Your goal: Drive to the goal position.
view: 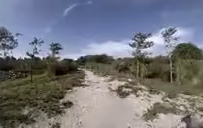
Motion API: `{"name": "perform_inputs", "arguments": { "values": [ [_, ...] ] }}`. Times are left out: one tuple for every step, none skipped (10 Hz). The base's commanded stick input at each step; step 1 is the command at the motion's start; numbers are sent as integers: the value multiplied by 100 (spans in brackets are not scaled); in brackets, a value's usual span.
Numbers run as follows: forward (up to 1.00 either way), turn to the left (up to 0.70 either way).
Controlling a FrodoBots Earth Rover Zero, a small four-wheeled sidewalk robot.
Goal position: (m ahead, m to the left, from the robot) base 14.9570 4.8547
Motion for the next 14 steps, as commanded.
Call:
{"name": "perform_inputs", "arguments": {
  "values": [
    [85, 0],
    [85, 0],
    [85, 0],
    [85, 0],
    [85, 0],
    [85, 0],
    [85, 0],
    [85, 0],
    [85, 0],
    [85, 0],
    [85, 0],
    [85, 0],
    [85, 0],
    [85, 0]
  ]
}}
